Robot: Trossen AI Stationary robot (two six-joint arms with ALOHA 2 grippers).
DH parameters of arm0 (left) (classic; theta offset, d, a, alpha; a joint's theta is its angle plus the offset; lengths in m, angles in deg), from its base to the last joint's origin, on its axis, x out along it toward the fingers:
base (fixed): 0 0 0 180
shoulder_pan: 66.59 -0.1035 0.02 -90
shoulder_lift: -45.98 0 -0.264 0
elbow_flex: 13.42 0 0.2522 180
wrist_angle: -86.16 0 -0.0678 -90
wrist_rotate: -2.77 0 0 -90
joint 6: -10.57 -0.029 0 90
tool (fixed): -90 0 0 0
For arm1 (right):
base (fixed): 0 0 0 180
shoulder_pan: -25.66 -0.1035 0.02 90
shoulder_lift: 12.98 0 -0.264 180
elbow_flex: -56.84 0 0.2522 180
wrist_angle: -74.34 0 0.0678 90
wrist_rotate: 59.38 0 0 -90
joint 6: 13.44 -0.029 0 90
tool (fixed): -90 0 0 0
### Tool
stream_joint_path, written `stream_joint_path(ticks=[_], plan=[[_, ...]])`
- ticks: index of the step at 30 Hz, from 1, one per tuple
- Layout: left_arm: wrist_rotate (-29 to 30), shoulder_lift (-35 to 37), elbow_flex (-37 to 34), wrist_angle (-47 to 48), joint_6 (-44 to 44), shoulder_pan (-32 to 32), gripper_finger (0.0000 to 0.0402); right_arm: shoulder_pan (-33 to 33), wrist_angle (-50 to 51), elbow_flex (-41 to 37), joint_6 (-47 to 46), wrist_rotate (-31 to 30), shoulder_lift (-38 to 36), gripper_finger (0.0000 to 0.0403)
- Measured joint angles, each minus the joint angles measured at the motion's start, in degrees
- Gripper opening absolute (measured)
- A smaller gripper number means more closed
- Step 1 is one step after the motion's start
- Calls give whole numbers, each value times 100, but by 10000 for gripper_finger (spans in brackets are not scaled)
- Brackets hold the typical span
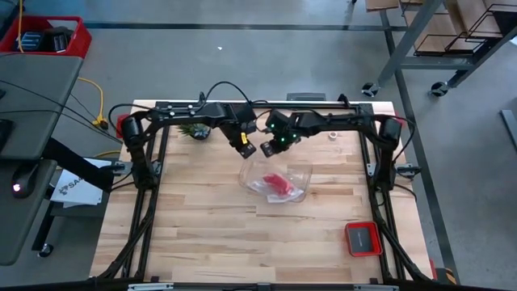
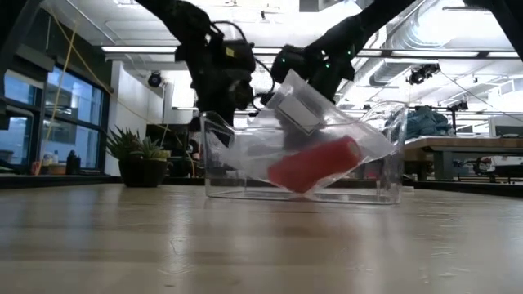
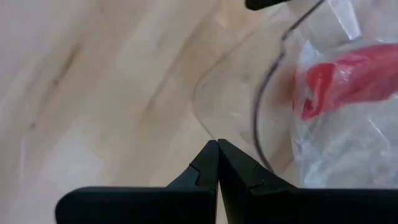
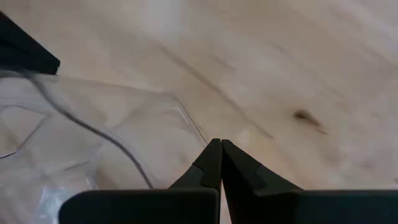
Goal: Roll bandage
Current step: Move the transparent container to the center of the table, then return to Home Position
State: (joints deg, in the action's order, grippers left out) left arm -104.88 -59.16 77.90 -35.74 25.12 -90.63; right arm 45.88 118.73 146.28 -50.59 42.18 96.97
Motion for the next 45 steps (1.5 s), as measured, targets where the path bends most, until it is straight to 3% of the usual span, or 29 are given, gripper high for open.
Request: stream_joint_path(ticks=[13, 25, 30, 34, 38, 45], plan=[[76, 1176, -2, 1024, -115, 791, 0, -724, -845, 0, 471, 198, -159, 0], [1273, 3013, 0, 889, 149, 1320, 0, -965, -1708, 0, 460, 159, -159, 0], [1717, 3737, -72, 254, 288, 1668, 0, -917, -1750, -9, 918, -172, -582, 0], [2043, 4491, -1056, -1441, 586, 1940, 0, -902, -1619, 0, 1203, -476, -1249, 0], [2259, 5242, -2635, -3060, 1158, 2114, 0, -1037, -1219, -4, 1395, -519, -2001, 0], [2373, 5656, -4928, -5373, 1675, 2325, 0, -1324, -929, -626, 1251, -846, -3355, 0]])
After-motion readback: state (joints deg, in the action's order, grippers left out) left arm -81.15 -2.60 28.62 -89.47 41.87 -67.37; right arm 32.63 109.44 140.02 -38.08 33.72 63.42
